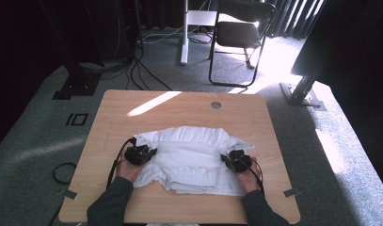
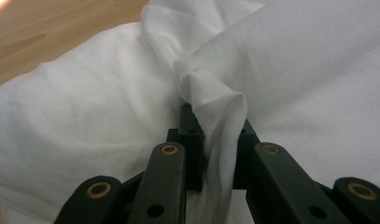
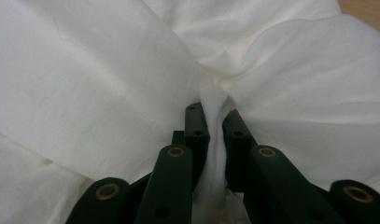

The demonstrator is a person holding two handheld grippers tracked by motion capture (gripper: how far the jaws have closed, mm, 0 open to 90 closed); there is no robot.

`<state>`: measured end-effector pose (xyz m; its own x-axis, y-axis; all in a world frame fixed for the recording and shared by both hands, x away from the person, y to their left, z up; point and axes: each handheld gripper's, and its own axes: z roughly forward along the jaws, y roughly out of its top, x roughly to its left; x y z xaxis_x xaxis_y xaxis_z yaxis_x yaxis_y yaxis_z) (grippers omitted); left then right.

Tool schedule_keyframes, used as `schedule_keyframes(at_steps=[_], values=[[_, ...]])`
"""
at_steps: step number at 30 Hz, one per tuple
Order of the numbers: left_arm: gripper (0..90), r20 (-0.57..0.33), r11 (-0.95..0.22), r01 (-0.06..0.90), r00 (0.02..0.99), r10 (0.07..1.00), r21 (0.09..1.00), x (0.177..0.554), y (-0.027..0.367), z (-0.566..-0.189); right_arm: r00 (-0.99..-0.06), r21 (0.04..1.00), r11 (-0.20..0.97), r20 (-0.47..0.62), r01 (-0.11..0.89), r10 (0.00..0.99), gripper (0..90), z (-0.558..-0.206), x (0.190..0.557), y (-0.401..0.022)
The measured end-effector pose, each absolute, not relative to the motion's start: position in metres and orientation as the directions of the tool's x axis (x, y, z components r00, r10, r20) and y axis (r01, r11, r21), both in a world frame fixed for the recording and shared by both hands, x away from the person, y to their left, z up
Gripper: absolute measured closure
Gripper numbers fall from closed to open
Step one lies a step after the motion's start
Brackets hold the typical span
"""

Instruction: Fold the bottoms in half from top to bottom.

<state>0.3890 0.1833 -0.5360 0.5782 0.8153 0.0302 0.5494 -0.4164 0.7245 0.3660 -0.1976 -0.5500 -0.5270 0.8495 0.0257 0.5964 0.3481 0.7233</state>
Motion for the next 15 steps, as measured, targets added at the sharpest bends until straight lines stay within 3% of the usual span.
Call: schedule_keyframes(at_steps=[6, 10, 15], values=[[82.1, -0.007, -0.341, 0.593, 0.506, 0.863, 0.729, 0.416, 0.177, -0.537, -0.476, 0.726, 0.305, 0.035, 0.617, 0.879, 84.0, -0.55, 0.395, -0.189], [82.7, -0.015, -0.319, 0.587, 0.491, 0.871, 0.744, 0.416, 0.178, -0.523, -0.472, 0.701, 0.308, 0.046, 0.643, 0.88, 84.0, -0.543, 0.402, -0.187], [83.3, -0.093, -0.201, 0.475, 0.526, 0.846, 0.856, 0.397, 0.192, -0.473, -0.464, 0.805, 0.29, -0.021, 0.518, 0.886, 84.1, -0.494, 0.39, -0.194]])
